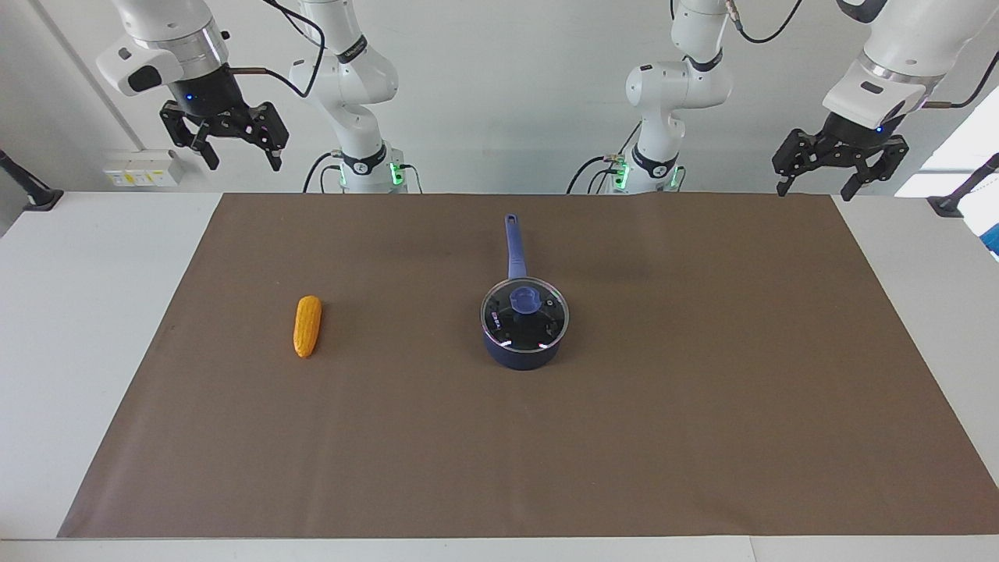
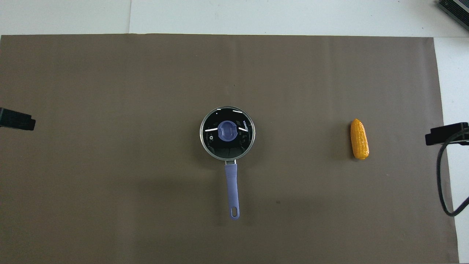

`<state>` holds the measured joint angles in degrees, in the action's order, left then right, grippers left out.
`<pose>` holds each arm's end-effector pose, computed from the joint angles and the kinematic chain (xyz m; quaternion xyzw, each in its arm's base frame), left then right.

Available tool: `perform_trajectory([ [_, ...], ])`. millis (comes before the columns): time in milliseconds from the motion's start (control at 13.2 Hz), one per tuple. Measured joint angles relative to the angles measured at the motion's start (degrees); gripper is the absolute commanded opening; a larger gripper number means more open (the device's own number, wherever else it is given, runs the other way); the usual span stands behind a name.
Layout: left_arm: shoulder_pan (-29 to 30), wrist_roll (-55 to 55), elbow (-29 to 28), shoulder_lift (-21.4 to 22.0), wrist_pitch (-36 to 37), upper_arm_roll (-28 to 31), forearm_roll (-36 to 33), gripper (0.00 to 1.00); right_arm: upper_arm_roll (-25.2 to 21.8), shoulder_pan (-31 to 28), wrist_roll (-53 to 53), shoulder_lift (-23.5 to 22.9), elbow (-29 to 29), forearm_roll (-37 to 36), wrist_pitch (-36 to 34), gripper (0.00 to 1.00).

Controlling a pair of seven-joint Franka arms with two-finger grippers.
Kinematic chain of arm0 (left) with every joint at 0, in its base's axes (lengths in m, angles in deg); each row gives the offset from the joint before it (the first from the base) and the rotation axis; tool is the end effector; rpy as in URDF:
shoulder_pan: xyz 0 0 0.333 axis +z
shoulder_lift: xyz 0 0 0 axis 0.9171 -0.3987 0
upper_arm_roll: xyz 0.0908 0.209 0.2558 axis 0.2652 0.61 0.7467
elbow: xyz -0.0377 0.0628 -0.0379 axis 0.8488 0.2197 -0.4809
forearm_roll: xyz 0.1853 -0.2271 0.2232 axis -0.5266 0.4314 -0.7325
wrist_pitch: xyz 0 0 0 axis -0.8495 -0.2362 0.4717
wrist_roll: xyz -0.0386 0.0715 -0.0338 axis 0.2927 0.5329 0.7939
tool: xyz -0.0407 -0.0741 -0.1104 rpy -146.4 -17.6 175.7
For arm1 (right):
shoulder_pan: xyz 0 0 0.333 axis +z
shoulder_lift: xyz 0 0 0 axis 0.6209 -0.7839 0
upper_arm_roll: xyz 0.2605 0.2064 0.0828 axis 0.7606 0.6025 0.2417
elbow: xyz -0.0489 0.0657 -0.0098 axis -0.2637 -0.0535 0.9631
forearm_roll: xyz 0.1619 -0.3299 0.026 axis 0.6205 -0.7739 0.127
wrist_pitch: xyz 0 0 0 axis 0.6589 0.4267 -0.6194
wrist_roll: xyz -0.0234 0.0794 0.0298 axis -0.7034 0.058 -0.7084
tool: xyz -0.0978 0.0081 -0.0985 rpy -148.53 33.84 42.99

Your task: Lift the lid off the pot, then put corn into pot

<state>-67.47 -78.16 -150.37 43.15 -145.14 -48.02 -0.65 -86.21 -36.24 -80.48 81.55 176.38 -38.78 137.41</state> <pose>0.5135 -0.0200 0.6608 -0.9945 0.1023 -0.0126 0.0162 0.4814 -0.0139 0.6679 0.9999 -0.0128 -0.0060 0.0083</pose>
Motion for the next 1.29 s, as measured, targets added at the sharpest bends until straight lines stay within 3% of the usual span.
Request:
perform_trajectory([
  [607, -1.62, 0.38, -1.99, 0.04, -1.65, -1.63, 0.02, 1.00, 0.24, 0.03, 0.00, 0.00, 0.00, 0.01, 0.00, 1.00],
  [835, -5.55, 2.99, -3.83, 0.04, -3.60, -1.89, 0.02, 1.00, 0.24, 0.02, 0.00, 0.00, 0.00, 0.02, 0.00, 1.00],
  [1290, -17.43, 17.19, -11.58, -0.46, -14.37, -2.26, 0.02, 1.00, 0.24, 0.02, 0.00, 0.00, 0.00, 0.02, 0.00, 1.00],
])
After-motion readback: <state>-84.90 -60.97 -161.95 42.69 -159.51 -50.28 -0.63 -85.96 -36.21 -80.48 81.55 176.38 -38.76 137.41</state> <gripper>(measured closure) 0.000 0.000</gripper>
